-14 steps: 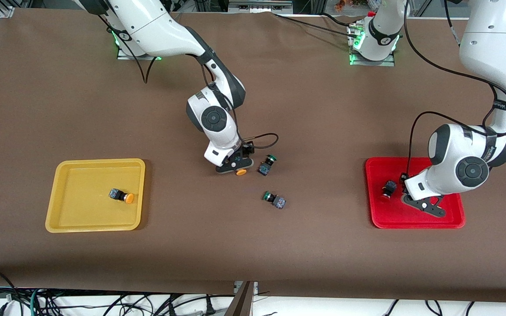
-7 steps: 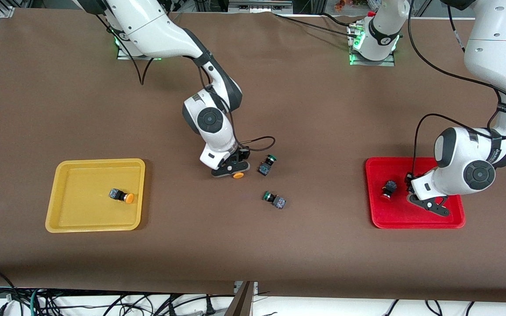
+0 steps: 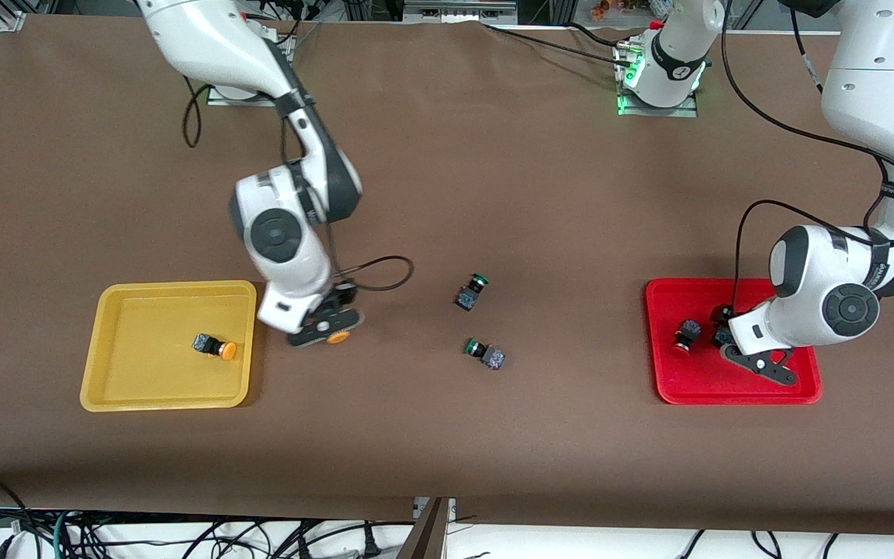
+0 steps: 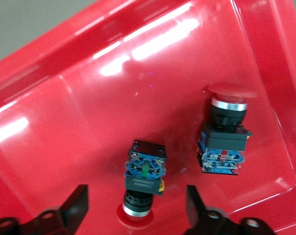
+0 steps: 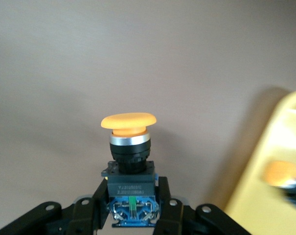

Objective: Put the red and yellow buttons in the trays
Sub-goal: 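Lower the red button into the red tray while the right carries yellow, then release the yellow button in the yellow tray with the right gripper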

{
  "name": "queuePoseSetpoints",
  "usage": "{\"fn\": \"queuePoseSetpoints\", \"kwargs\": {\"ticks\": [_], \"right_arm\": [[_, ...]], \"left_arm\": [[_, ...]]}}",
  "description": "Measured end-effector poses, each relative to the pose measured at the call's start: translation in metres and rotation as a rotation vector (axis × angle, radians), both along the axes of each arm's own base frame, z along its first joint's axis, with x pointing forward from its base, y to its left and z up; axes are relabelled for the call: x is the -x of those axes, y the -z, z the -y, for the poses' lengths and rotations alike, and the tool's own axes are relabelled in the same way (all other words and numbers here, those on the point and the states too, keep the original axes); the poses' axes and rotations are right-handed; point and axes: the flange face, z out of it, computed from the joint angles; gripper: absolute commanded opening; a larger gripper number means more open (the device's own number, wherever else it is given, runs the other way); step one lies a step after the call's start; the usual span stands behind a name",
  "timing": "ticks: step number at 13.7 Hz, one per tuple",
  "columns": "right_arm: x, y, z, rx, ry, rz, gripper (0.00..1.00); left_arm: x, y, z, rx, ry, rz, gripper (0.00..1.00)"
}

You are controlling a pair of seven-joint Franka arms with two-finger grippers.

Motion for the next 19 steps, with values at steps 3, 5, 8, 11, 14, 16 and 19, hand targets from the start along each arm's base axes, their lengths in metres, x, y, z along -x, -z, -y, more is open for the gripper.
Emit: {"fn": "queuePoseSetpoints", "kwargs": {"ticks": [3, 5, 8, 11, 14, 16, 19], "right_arm": [[-0.018, 0.005, 0.101, 0.047, -0.047, -0.073, 0.26], [-0.017, 0.024, 0.167, 0.042, -0.049, -0.134, 0.29], [0.003, 0.059, 0.232, -0.026, -0.042, -0.226, 0.77], [0.006, 0.060, 0.236, -0.041, -0.045, -0.230, 1.00], [-0.008, 0.028, 0.225, -0.056, -0.061, -0.167, 1.00], [-0.022, -0.002, 0.211, -0.070, -0.022, -0.101, 1.00], [-0.027, -0.032, 0.157, -0.096, 0.166, -0.034, 1.00]], "left_arm": [[-0.008, -0.040, 0.000, -0.009, -0.009, 0.024, 1.00], [-0.011, -0.091, 0.008, 0.000, -0.047, 0.039, 1.00], [-0.003, -0.185, 0.019, 0.016, -0.092, -0.001, 1.00], [0.006, -0.268, 0.030, 0.010, -0.150, -0.019, 1.00], [0.019, -0.320, 0.052, -0.015, -0.299, 0.047, 1.00], [0.038, -0.359, 0.047, -0.023, -0.396, 0.105, 1.00], [0.077, -0.394, 0.021, 0.026, -0.469, 0.153, 1.00]]}}
